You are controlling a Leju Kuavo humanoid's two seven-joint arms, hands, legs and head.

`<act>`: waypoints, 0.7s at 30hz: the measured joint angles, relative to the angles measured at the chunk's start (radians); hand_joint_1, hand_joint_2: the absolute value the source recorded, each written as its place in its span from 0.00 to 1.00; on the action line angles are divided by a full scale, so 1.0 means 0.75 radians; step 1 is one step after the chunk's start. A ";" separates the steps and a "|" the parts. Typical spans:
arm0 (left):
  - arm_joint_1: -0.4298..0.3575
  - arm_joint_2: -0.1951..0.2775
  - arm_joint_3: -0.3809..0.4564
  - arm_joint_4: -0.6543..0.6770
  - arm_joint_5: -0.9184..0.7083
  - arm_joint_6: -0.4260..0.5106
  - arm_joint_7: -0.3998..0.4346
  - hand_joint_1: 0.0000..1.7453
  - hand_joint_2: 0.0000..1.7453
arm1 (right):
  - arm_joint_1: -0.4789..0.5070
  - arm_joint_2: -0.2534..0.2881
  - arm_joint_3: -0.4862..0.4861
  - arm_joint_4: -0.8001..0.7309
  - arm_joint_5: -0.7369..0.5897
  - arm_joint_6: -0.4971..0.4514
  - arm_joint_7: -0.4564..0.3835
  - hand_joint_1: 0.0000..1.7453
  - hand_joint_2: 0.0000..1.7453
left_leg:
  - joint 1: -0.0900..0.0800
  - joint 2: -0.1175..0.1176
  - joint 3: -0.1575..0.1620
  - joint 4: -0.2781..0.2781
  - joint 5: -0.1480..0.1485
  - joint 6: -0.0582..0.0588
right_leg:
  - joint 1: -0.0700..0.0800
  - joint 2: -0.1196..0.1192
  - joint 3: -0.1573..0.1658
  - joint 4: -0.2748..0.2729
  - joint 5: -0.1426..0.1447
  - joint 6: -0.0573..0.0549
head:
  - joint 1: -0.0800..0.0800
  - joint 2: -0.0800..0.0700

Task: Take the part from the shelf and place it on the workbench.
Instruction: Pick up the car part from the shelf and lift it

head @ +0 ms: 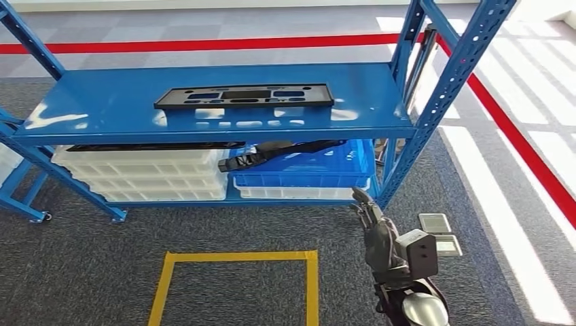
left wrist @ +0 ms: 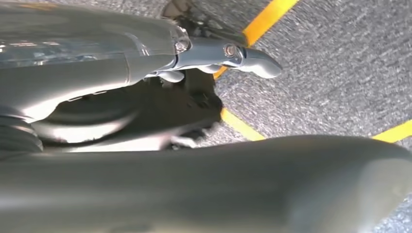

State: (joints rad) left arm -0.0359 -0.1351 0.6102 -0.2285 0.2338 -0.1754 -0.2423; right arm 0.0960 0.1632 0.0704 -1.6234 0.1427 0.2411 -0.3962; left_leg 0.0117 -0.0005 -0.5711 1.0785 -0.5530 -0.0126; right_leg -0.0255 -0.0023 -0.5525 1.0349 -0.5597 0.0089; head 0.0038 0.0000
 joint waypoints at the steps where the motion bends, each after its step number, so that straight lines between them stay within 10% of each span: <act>1: -0.001 0.000 0.000 0.000 0.000 -0.001 0.000 0.00 0.00 | 0.001 0.000 0.002 -0.003 0.000 0.000 0.000 0.00 0.00 | -0.004 0.000 0.018 -0.044 0.011 0.006 | 0.001 0.000 -0.001 0.000 -0.001 0.006 | 0.000 0.000; 6: 0.002 0.000 0.001 0.000 -0.002 -0.002 -0.002 0.00 0.00 | 0.005 -0.002 0.005 -0.013 0.001 0.000 0.000 0.00 0.00 | -0.007 0.002 0.026 -0.079 0.016 0.041 | -0.001 0.000 -0.014 0.028 -0.028 0.037 | 0.001 0.000; 11: 0.000 -0.001 0.002 0.000 -0.009 -0.005 -0.004 0.00 0.00 | 0.016 -0.011 0.005 -0.013 0.001 -0.002 0.000 0.00 0.00 | -0.012 0.006 0.031 -0.085 0.016 0.058 | 0.005 0.001 -0.170 0.367 -0.173 0.032 | 0.001 0.000; 16: 0.000 -0.002 0.002 0.000 -0.019 -0.006 -0.007 0.00 0.00 | 0.019 -0.015 0.006 -0.020 0.001 -0.002 0.000 0.00 0.00 | -0.018 0.002 0.046 -0.074 -0.004 0.042 | 0.007 0.001 -0.030 0.047 0.001 0.029 | 0.000 0.000; 21: -0.003 -0.002 0.002 0.000 -0.022 -0.007 -0.009 0.00 0.00 | 0.029 -0.016 0.010 -0.028 0.001 -0.003 -0.001 0.00 0.00 | -0.017 0.002 0.044 -0.057 -0.025 0.025 | 0.008 0.004 -0.012 0.009 -0.004 -0.003 | -0.002 0.000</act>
State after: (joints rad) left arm -0.0380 -0.1363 0.6115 -0.2285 0.2174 -0.1804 -0.2489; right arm 0.1175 0.1513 0.0776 -1.6441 0.1431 0.2388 -0.3968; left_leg -0.0010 0.0009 -0.5383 1.0357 -0.5720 0.0064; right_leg -0.0192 0.0007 -0.5618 1.0418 -0.5630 0.0067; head 0.0026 -0.0002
